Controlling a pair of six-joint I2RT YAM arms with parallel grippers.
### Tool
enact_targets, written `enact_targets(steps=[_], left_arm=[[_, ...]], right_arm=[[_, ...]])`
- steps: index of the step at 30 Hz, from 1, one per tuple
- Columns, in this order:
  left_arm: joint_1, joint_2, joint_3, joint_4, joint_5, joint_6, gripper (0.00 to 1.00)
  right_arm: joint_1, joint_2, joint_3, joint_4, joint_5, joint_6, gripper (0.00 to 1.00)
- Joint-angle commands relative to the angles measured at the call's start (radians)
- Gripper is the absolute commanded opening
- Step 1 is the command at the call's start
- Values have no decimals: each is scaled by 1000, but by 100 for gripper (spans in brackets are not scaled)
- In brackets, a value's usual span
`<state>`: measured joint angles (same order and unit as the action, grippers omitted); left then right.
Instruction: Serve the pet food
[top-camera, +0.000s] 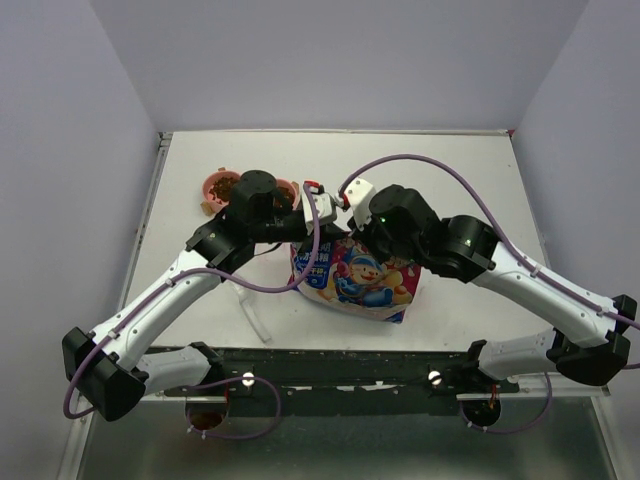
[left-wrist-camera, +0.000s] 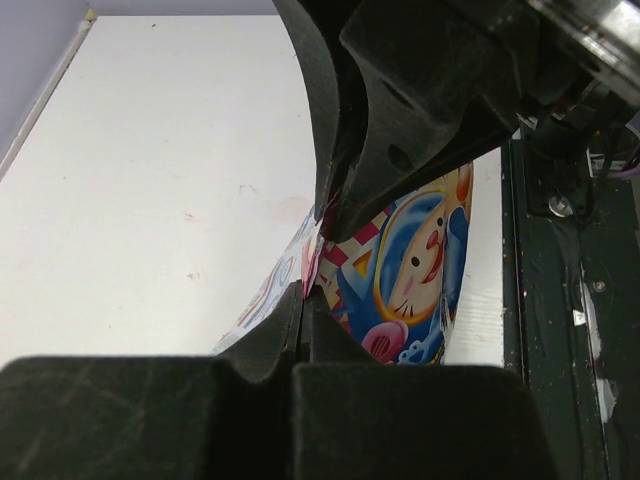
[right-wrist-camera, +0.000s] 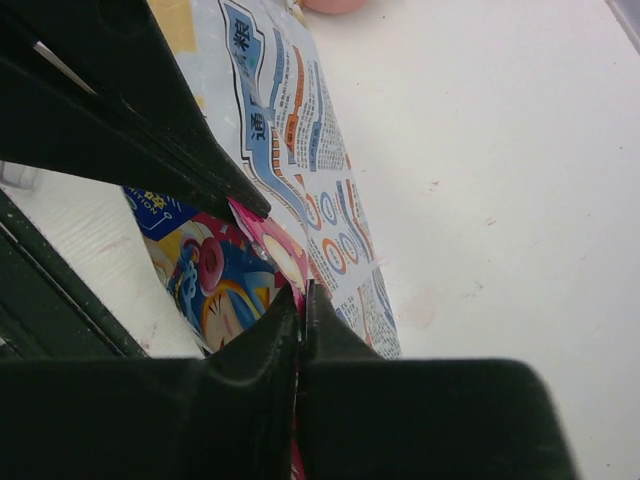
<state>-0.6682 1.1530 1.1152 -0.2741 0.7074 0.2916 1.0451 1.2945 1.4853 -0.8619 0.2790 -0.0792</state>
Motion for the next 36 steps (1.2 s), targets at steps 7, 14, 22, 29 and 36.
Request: enact_targets(steps=[7, 14, 22, 29, 36], left_arm=[[-13, -41, -32, -53, -88, 43, 0], [-13, -41, -20, -77, -79, 55, 0], [-13, -42, -17, -79, -74, 50, 0], [-11, -53, -22, -82, -100, 55, 0], [-4, -58, -25, -89, -100, 60, 0]], right_arm=[[-49, -78, -63, -43, 52, -47, 0], [-59, -87, -76, -123, 18, -64, 11], [-57, -89, -63, -97, 31, -68, 9], [-115, -130, -56, -95, 17, -56, 0], [-120, -164, -71, -150, 63, -51, 19]])
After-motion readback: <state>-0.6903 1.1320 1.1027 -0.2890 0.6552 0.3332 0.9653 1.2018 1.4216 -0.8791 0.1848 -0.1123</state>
